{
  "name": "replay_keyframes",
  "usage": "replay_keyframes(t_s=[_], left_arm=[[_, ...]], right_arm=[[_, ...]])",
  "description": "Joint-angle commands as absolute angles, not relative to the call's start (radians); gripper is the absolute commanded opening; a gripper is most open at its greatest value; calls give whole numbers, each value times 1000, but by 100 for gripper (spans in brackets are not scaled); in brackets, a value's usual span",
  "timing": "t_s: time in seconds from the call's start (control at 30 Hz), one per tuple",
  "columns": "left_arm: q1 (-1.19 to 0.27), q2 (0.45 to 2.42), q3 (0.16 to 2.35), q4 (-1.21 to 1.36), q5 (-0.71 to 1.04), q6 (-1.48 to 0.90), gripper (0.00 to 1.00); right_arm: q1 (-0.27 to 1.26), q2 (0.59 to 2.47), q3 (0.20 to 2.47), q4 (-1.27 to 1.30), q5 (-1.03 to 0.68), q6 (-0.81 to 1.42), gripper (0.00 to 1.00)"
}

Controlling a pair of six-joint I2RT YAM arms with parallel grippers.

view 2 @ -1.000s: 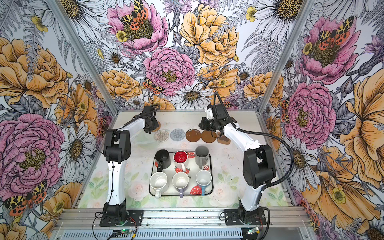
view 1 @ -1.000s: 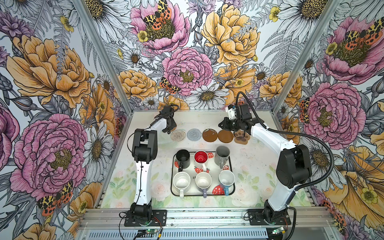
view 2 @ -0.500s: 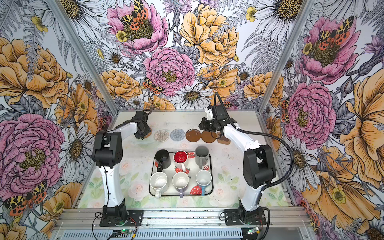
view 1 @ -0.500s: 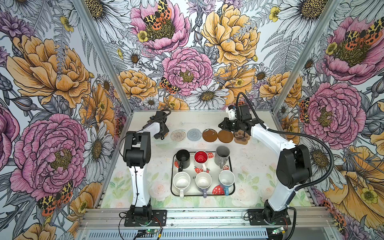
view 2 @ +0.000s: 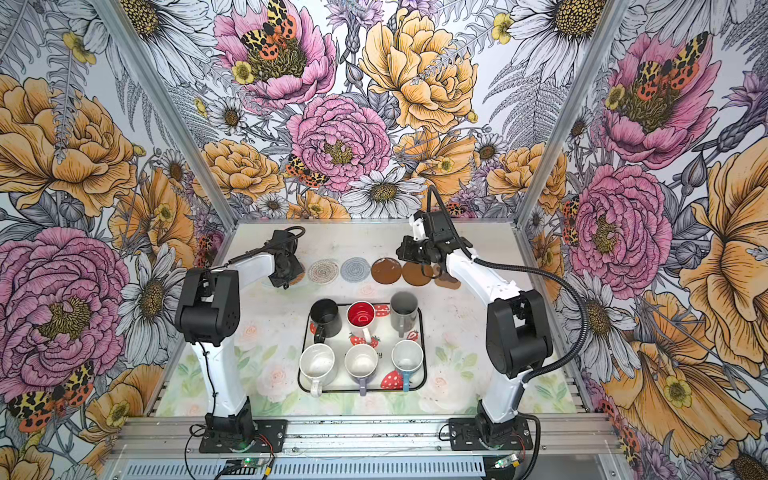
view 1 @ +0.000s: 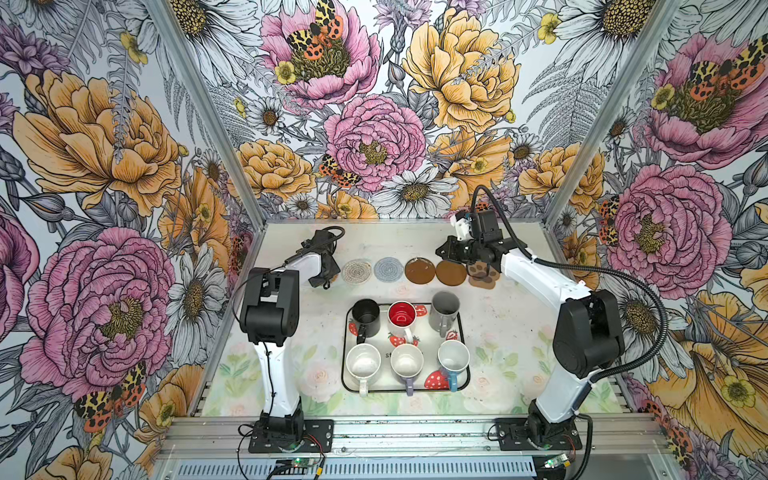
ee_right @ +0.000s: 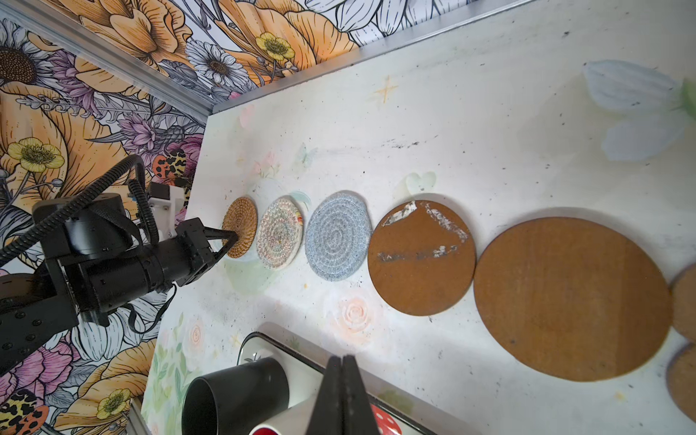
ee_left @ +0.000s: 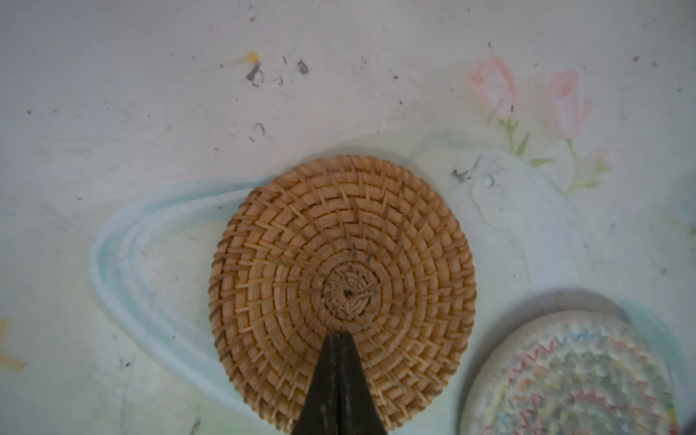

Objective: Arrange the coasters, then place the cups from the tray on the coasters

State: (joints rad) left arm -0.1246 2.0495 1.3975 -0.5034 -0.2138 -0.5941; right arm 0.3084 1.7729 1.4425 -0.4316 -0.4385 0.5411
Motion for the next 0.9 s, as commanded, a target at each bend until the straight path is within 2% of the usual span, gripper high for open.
replay_keyframes(t_s=[0.0, 0.87], left_arm=[[-143, 2055, 1391, -507, -190, -592, 0], [-148, 2129, 1478, -510, -168, -568, 0]], right_arm=[[317, 1730, 1431, -411, -436, 551, 0], [318, 1731, 1413, -411, -433, 551, 0]])
